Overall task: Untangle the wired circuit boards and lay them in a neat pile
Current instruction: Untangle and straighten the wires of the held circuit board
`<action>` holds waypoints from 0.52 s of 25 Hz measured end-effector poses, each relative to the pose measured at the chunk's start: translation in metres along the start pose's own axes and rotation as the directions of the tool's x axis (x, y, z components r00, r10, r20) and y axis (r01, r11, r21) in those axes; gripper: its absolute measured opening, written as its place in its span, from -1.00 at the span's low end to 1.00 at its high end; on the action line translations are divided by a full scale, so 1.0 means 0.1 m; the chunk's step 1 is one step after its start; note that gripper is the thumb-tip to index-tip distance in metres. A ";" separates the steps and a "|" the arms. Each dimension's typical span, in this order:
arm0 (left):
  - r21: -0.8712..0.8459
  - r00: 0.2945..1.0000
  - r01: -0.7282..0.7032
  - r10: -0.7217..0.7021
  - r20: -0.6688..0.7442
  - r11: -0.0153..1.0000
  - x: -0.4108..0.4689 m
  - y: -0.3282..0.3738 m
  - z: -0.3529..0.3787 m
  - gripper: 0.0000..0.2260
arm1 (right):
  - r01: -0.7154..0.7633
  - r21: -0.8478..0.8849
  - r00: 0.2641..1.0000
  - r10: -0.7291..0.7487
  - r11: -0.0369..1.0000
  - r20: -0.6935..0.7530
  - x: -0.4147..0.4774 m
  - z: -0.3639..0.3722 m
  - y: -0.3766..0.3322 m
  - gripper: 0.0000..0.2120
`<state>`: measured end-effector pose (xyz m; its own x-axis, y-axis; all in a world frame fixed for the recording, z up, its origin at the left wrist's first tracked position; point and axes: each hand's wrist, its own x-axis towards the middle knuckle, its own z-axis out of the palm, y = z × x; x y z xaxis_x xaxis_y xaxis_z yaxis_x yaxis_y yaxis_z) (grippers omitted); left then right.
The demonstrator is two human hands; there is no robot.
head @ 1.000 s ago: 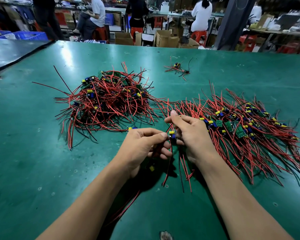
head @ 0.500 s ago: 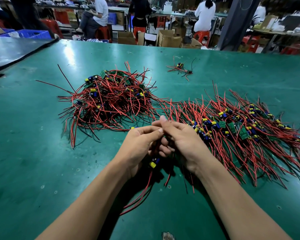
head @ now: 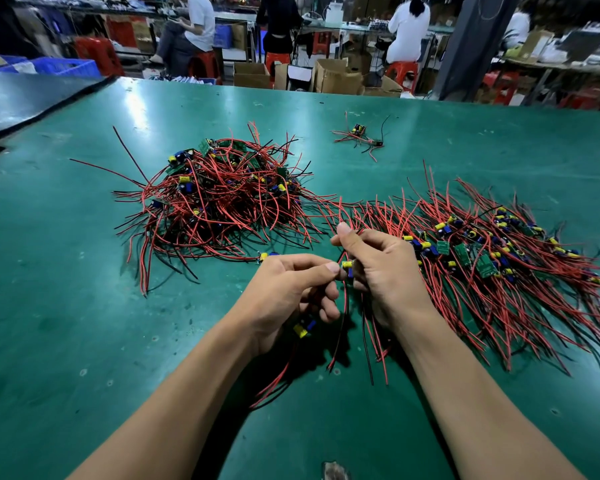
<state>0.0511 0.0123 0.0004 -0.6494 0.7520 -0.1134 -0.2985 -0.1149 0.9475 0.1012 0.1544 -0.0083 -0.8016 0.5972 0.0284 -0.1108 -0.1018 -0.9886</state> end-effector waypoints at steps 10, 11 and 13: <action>0.036 0.996 -0.029 0.026 0.091 0.999 -0.03 -0.03 0.01 -0.87 | -0.325 0.303 0.935 0.353 0.896 -0.041 0.04 0.04 -0.13 -0.57; 0.032 0.996 -0.025 0.022 0.085 0.999 -0.03 -0.04 0.02 -0.90 | -0.385 0.384 0.909 0.417 0.839 0.000 0.04 0.02 -0.15 -0.57; 0.031 0.996 -0.005 0.002 0.087 1.000 -0.04 -0.06 0.04 -0.91 | -0.453 0.504 0.869 0.490 0.735 0.066 0.04 -0.01 -0.19 -0.59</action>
<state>0.0581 0.0129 -0.0035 -0.5865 0.8055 -0.0849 -0.2737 -0.0984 0.9568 0.1006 0.1600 0.0104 -0.7898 0.4164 -0.4504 -0.0140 -0.7463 -0.6654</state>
